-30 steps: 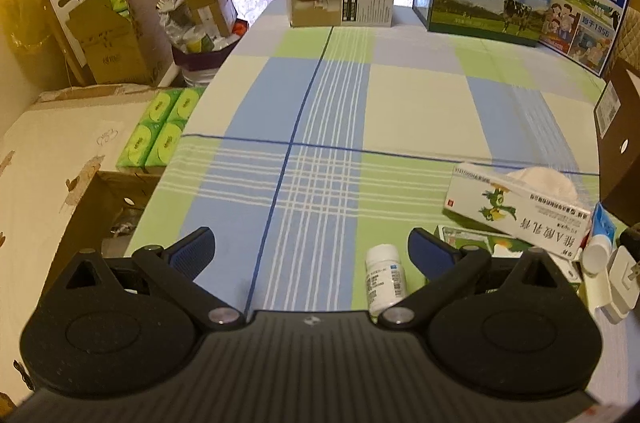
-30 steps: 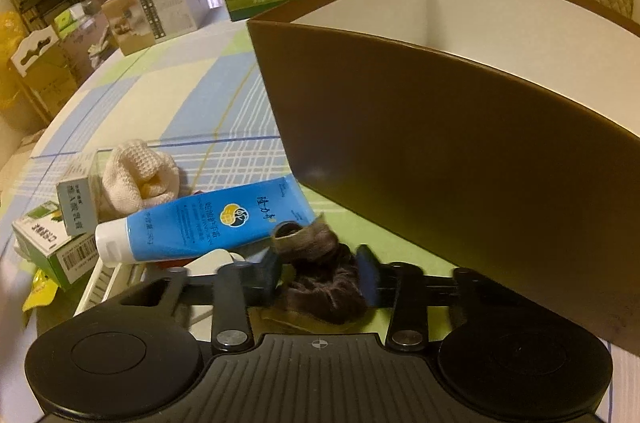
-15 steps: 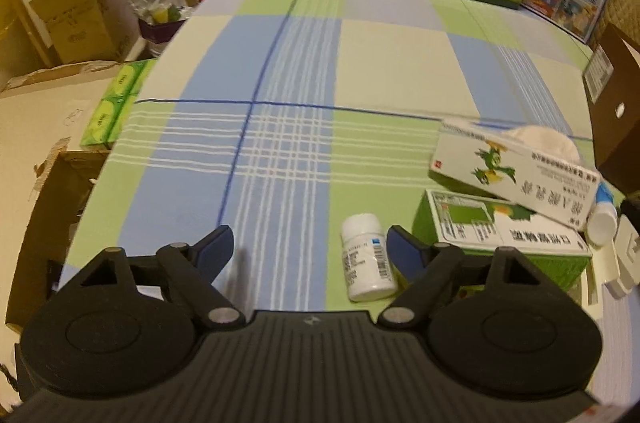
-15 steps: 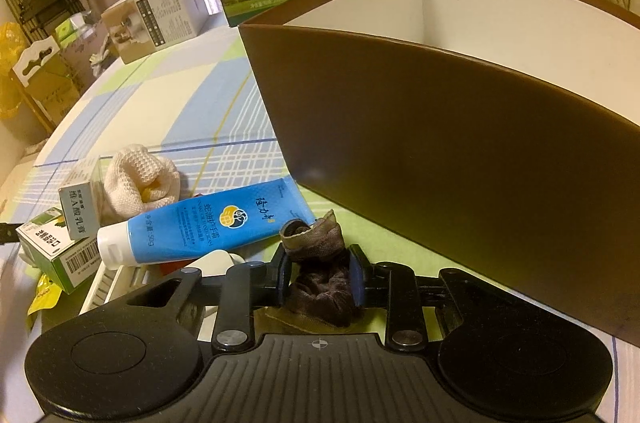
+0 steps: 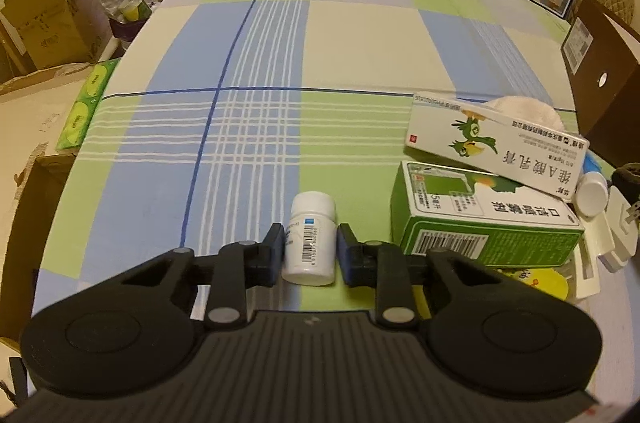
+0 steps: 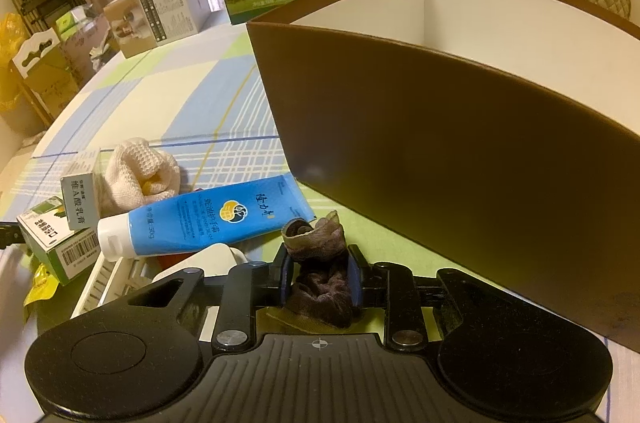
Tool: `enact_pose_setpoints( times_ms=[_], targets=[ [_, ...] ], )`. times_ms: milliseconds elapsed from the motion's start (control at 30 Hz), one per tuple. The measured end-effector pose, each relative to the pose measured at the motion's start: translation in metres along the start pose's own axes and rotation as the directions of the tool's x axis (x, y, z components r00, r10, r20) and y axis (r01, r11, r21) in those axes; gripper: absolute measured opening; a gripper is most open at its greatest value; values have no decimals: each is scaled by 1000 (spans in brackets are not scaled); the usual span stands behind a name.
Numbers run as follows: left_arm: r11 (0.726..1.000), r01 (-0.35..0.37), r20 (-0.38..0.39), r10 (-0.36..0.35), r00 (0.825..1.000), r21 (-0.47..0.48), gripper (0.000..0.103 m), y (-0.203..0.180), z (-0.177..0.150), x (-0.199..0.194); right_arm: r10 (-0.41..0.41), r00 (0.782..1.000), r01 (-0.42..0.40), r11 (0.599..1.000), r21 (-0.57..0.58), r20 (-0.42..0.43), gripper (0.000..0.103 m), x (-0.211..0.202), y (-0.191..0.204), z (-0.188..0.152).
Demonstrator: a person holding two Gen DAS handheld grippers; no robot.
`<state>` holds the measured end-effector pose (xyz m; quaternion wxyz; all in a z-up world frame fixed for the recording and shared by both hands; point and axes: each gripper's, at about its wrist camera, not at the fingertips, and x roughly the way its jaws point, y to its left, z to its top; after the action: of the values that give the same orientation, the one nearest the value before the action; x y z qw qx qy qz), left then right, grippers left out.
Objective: Organize objects
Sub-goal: 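Carry both held items into the open box and release them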
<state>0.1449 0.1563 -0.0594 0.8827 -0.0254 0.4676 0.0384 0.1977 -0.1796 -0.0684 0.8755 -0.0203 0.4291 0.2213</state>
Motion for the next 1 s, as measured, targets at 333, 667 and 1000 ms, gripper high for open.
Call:
enact_pose_setpoints(
  times_ms=[333,667,1000],
  targets=[
    [1000,-17,29,18,999,-26,23,1,3,-19,28,999,-27,999,-19,46,19,-23,7,6],
    [999,21,123,-16,992,-37,23,-19,11,-70,104,983,-99,994,-43,154,19,-81,22,15],
    [979,148,219,-177,960,140,23,-110,59,-117,-28,941,5,998,69,336,19,-160,-5,57]
  ],
)
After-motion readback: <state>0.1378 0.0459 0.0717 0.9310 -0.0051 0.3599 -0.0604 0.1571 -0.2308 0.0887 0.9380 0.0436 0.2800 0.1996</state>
